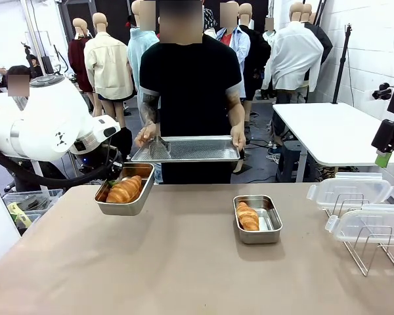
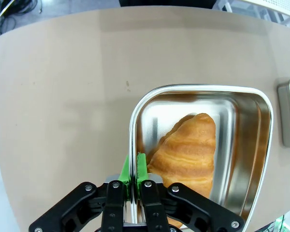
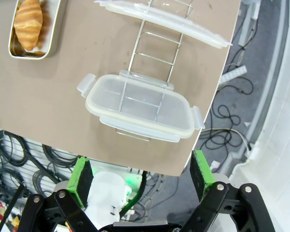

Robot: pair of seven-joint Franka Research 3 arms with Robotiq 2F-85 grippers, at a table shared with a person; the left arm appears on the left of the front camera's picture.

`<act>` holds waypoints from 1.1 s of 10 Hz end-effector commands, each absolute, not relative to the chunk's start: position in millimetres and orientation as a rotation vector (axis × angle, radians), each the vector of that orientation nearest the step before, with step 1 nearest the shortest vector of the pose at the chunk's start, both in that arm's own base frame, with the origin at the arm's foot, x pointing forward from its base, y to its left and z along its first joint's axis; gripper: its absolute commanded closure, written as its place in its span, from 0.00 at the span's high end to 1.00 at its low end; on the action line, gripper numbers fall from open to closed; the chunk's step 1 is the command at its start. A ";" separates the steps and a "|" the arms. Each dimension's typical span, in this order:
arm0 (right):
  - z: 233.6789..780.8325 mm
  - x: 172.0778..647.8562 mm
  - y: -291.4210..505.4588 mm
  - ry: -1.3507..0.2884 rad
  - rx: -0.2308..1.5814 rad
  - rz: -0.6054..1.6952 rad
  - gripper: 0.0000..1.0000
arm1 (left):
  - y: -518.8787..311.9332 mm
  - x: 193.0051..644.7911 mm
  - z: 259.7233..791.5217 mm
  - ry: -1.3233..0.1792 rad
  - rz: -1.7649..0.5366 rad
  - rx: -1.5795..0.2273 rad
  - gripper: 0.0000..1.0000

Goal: Place the bread in airtight containers.
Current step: Once an object is inside an Airtight Container , place the container in the center of the table.

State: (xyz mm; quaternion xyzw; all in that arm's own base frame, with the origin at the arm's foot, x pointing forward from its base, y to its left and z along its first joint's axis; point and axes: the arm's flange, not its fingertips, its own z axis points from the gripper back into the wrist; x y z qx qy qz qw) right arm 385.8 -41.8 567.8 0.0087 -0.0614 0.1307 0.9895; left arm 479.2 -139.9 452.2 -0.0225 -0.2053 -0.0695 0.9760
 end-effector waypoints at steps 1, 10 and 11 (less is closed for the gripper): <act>566.1 383.7 -39.6 -0.118 0.010 0.243 1.00 | -128.5 488.9 432.0 -0.437 -0.099 0.026 0.00; 566.1 383.7 -39.6 -0.118 0.010 0.243 1.00 | -102.9 519.3 323.8 -0.282 0.024 0.020 0.00; 566.1 383.7 -39.6 -0.118 0.010 0.243 1.00 | -102.7 522.9 320.1 -0.260 0.024 0.014 0.02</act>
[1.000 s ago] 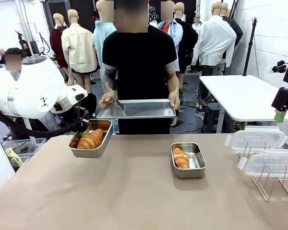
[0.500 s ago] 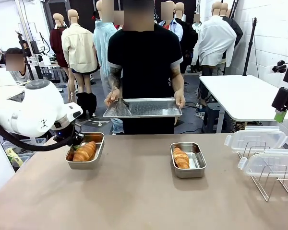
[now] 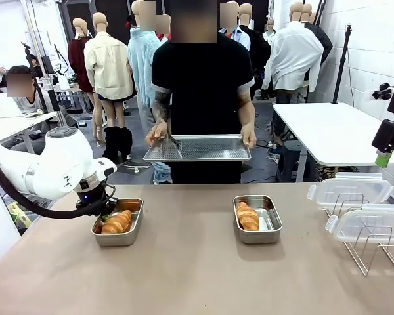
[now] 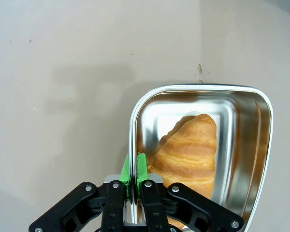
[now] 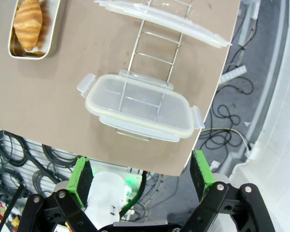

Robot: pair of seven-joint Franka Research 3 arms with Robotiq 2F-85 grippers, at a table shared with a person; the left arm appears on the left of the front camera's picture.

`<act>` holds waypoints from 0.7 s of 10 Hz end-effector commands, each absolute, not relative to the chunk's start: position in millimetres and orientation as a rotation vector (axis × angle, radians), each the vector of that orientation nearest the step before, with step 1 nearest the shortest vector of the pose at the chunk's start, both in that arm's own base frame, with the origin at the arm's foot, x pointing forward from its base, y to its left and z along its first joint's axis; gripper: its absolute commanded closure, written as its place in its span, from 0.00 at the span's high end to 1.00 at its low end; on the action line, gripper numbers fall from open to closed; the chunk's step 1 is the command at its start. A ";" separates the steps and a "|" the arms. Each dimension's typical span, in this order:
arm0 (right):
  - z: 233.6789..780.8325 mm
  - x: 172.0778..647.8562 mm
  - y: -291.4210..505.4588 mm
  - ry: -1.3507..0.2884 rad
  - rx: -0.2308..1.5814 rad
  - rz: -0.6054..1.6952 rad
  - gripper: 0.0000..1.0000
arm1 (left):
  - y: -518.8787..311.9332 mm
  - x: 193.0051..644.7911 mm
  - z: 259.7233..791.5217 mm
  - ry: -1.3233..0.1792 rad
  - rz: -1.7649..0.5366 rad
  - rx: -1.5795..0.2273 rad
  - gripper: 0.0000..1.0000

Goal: Place the bread in airtight containers.
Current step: Once an object is inside an Airtight Container , place the container in the center of the table, then pick up one Airtight Container lid and hand it to the human.

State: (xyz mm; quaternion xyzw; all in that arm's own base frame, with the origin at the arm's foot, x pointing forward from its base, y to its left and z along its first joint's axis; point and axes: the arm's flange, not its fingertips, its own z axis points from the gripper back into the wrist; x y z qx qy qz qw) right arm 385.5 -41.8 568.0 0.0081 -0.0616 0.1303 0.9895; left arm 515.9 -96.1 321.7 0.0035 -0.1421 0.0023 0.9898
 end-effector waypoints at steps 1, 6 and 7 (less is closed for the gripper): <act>566.1 383.7 -39.6 -0.118 0.010 0.243 1.00 | -103.3 522.6 320.7 -0.256 0.021 0.017 0.22; 566.1 383.7 -39.6 -0.118 0.010 0.243 1.00 | -108.4 501.4 382.1 -0.336 -0.067 0.032 1.00; 566.1 383.7 -39.6 -0.118 0.010 0.243 1.00 | -107.3 495.9 402.7 -0.355 -0.094 0.043 1.00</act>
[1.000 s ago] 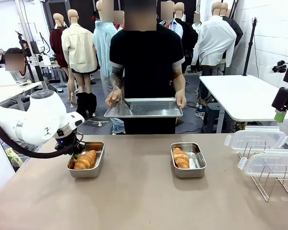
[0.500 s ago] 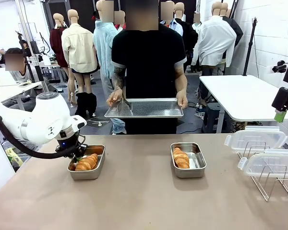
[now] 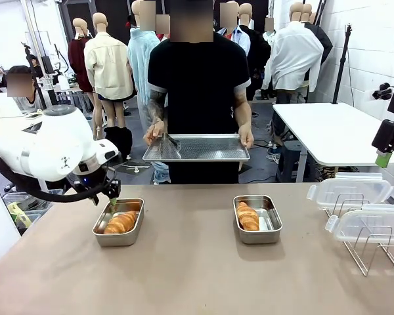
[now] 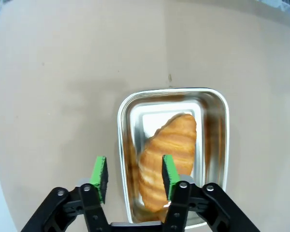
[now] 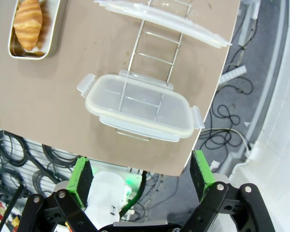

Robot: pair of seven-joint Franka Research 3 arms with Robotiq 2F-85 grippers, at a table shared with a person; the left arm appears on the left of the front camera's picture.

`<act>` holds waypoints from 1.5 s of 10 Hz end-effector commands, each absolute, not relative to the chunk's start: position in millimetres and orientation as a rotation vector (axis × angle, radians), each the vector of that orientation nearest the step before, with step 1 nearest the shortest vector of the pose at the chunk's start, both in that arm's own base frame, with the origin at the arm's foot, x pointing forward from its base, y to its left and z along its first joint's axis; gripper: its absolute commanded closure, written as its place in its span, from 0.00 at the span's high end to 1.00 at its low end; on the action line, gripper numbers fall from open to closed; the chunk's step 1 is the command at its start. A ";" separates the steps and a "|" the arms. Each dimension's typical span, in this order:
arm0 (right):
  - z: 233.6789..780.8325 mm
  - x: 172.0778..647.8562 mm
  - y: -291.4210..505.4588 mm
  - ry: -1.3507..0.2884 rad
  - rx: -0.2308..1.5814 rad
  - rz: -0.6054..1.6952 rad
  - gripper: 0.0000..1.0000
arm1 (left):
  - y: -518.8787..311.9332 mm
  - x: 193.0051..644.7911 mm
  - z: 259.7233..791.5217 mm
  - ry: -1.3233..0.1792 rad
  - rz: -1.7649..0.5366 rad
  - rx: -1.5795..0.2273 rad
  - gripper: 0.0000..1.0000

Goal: Place the bread in airtight containers.
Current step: Pick up one Airtight Container lid and hand it to the human.

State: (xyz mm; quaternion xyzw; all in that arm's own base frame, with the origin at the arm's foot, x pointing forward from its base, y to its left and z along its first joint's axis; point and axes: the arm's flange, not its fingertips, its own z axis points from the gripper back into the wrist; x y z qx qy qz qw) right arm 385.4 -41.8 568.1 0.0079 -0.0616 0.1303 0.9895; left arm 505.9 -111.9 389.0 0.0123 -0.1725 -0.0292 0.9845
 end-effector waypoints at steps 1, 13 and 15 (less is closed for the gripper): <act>566.1 383.7 -39.6 -0.118 0.010 0.243 1.00 | -103.4 490.4 424.1 -0.342 -0.111 0.096 1.00; 566.1 383.7 -39.6 -0.118 0.010 0.243 1.00 | 97.4 494.7 508.4 -0.223 0.001 0.022 1.00; 566.1 383.7 -39.6 -0.118 0.010 0.243 1.00 | 95.1 485.0 509.4 -0.268 0.042 0.012 1.00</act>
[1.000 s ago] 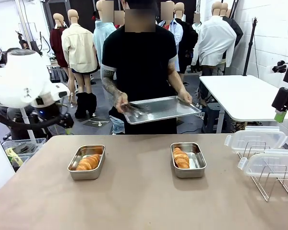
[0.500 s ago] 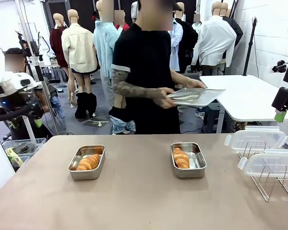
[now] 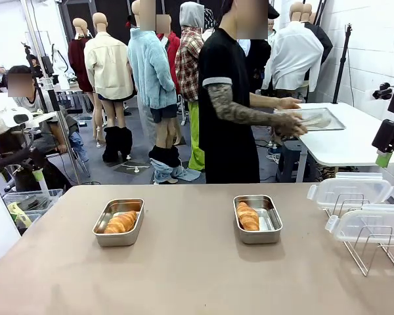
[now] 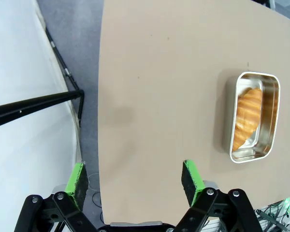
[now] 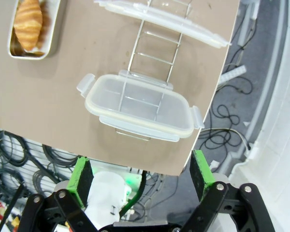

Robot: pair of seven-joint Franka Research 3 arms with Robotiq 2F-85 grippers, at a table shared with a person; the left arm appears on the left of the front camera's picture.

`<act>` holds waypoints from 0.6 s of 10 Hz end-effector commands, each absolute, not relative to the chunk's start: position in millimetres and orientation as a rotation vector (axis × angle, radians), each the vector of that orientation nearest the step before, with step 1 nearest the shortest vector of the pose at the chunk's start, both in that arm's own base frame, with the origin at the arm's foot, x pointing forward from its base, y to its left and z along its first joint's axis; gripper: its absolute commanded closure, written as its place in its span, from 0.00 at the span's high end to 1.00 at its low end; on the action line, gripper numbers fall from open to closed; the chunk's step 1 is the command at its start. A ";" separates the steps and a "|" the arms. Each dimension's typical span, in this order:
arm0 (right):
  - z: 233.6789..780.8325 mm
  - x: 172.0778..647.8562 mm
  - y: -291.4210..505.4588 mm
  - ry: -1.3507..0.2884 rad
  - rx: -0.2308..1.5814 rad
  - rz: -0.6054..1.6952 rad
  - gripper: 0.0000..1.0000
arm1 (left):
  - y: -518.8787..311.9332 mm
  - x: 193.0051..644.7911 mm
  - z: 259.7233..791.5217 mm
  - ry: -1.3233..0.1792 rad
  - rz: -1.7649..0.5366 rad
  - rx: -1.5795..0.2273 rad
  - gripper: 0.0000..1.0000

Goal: Place the bread in airtight containers.
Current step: Pick up one Airtight Container lid and hand it to the human.

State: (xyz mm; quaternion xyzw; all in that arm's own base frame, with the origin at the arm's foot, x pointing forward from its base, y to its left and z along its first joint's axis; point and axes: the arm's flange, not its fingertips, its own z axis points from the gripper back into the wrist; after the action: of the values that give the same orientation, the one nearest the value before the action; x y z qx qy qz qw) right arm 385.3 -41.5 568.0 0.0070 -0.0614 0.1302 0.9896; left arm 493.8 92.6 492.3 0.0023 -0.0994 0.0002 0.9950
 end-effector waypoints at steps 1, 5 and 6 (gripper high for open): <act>566.1 383.7 -39.6 -0.118 0.010 0.243 1.00 | 95.1 485.0 509.4 -0.268 0.042 0.012 1.00; 566.1 383.7 -39.6 -0.118 0.010 0.243 1.00 | 95.1 485.0 509.4 -0.268 0.042 0.012 1.00; 566.1 383.7 -39.6 -0.118 0.010 0.243 1.00 | 95.1 485.0 509.4 -0.268 0.042 0.012 1.00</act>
State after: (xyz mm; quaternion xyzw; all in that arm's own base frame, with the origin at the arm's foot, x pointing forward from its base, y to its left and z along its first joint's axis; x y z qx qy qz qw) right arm 385.2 -41.4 568.1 0.0070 -0.0615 0.1302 0.9895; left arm 486.6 96.0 512.1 0.0039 -0.1256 0.0114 0.9920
